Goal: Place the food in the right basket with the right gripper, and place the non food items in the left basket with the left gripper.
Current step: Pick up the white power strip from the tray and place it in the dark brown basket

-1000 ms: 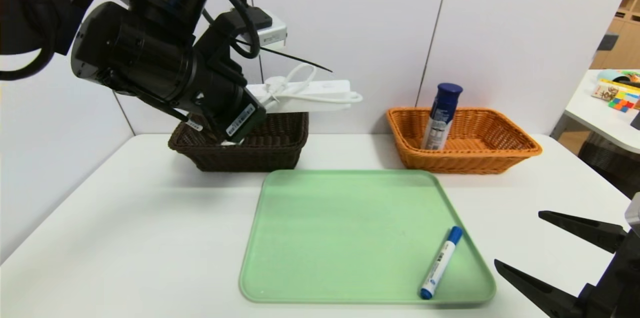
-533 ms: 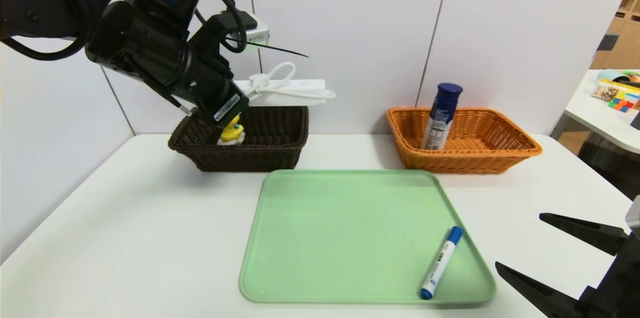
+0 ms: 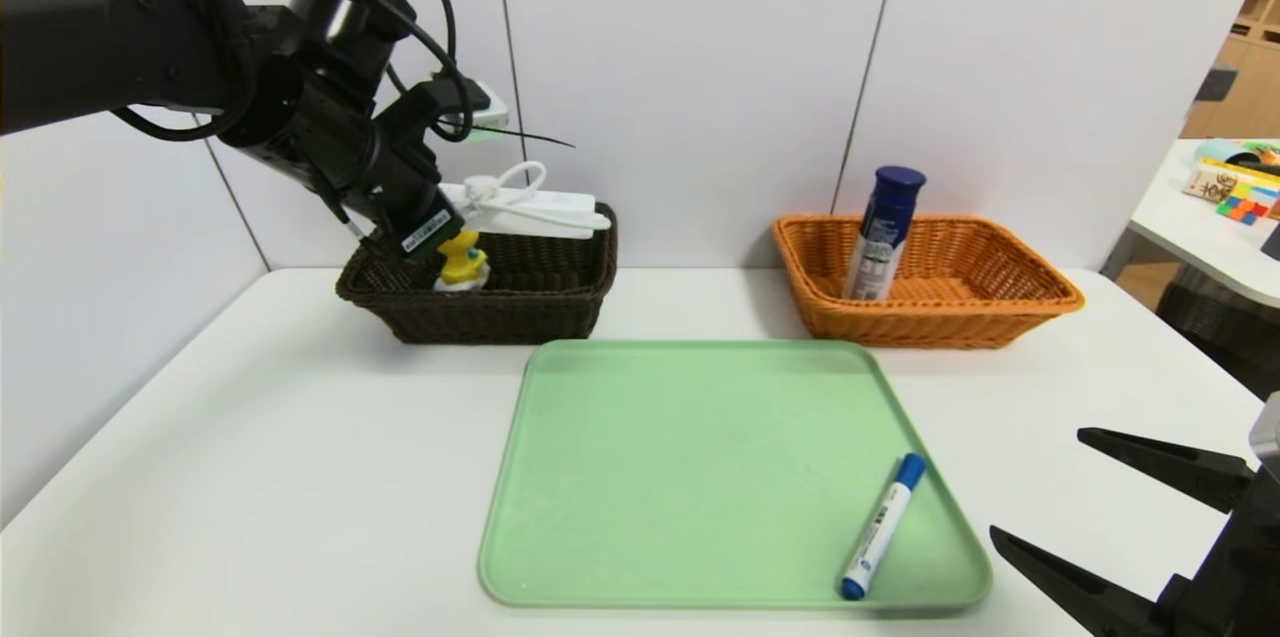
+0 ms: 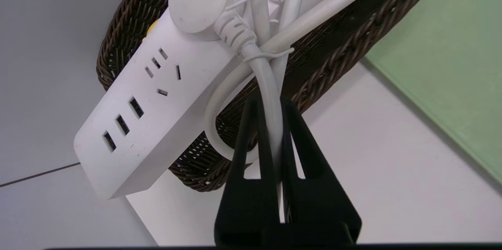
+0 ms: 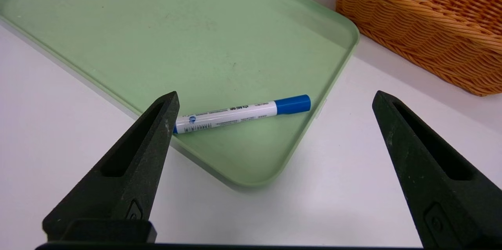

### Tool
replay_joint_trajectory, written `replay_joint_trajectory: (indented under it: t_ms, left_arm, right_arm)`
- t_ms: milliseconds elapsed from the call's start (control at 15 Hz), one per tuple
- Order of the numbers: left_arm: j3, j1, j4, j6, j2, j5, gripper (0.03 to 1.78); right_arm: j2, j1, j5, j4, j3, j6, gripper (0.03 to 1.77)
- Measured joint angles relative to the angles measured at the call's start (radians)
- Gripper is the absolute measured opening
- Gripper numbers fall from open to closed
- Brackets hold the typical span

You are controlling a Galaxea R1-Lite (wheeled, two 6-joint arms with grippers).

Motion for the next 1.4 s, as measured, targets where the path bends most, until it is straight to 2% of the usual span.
replay_joint_trajectory:
  t_ms: [333, 1067, 1133, 1400]
  left_arm:
    - [-0.006, 0.043, -0.014, 0.014, 0.062, 0.001, 0.11]
    - [-0.007, 0.040, -0.036, 0.015, 0.109, 0.001, 0.11]
    - [-0.007, 0.040, -0.037, 0.016, 0.110, 0.002, 0.19]
    - [-0.009, 0.036, -0.066, 0.012, 0.113, 0.001, 0.80]
  right_arm:
    - [0.000, -0.001, -0.002, 0.001, 0.007, 0.000, 1.70]
    - [0.015, -0.001, 0.002, 0.001, 0.018, 0.007, 1.70]
    - [0.021, -0.001, 0.003, -0.002, 0.018, 0.008, 1.70]
    - [0.042, -0.001, 0.004, -0.010, 0.014, 0.008, 1.70]
